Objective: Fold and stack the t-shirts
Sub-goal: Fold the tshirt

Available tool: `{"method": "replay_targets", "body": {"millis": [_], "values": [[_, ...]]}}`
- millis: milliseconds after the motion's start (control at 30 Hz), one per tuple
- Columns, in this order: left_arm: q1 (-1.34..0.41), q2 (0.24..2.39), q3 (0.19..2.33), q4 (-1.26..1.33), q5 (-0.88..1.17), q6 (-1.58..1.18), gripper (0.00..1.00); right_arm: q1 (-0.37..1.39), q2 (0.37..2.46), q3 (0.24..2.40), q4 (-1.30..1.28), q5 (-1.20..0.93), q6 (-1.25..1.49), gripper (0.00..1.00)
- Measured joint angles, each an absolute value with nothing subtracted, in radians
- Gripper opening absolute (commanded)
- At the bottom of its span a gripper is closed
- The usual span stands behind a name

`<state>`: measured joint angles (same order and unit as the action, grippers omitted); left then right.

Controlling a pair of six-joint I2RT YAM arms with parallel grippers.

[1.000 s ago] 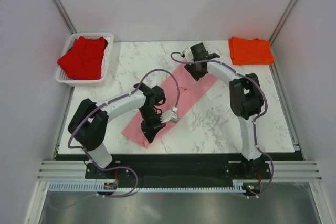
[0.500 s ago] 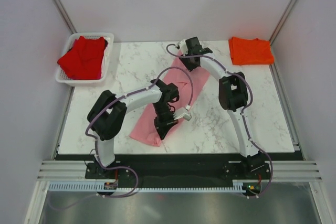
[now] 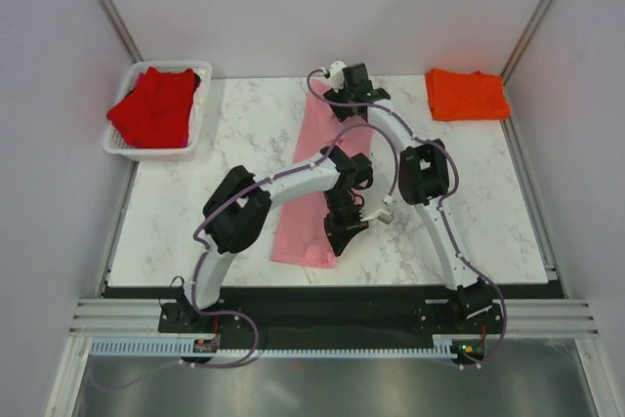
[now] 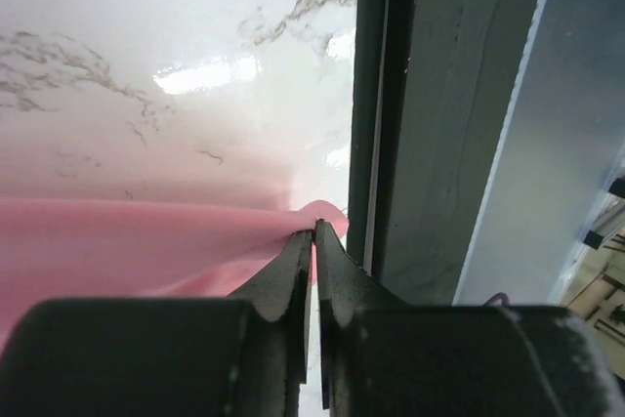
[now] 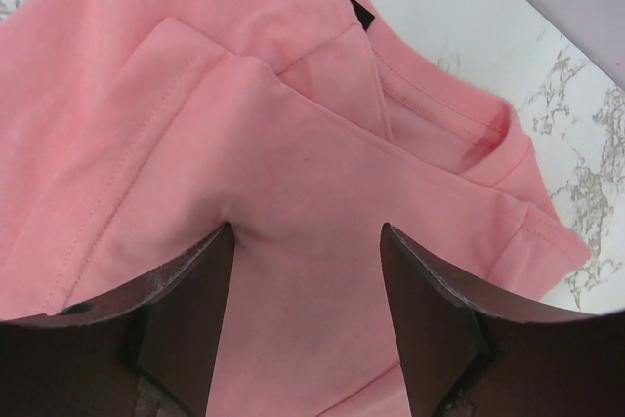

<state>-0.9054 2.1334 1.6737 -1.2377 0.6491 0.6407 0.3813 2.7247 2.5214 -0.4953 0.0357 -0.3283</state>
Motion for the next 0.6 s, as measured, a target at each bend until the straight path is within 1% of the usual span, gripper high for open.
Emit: {"method": "replay_targets", "body": {"millis": [67,100,167,200,267,367,500,600], "values": [[-0.912,2.149,1.720,-1.243,0.649,0.623,0.19,0.381,2.730,2.529,-0.484,0.028,-0.309,0.71],[-0.915,2.151,1.742,-1.247,0.649,0.614,0.30,0.379,2.730,2.529,-0.485,0.026,-0.302,0.72],[-0.919,2.151,1.785,-1.266,0.650,0.590,0.38,0.373,2.725,2.528,-0.481,0.027,-0.289,0.72],[-0.920,2.150,1.808,-1.273,0.655,0.578,0.46,0.369,2.720,2.526,-0.485,0.027,-0.282,0.72],[-0.920,2.139,1.841,-1.279,0.659,0.558,0.52,0.353,2.686,2.502,-0.486,0.027,-0.268,0.73],[-0.920,2.084,1.865,-1.271,0.660,0.546,0.56,0.332,2.591,2.424,-0.485,0.026,-0.253,0.73],[-0.918,1.977,1.821,-1.237,0.638,0.543,0.52,0.307,2.402,2.268,-0.469,0.022,-0.238,0.73],[-0.907,1.934,1.716,-1.193,0.614,0.543,0.50,0.298,2.296,2.159,-0.453,0.007,-0.224,0.72]]}}
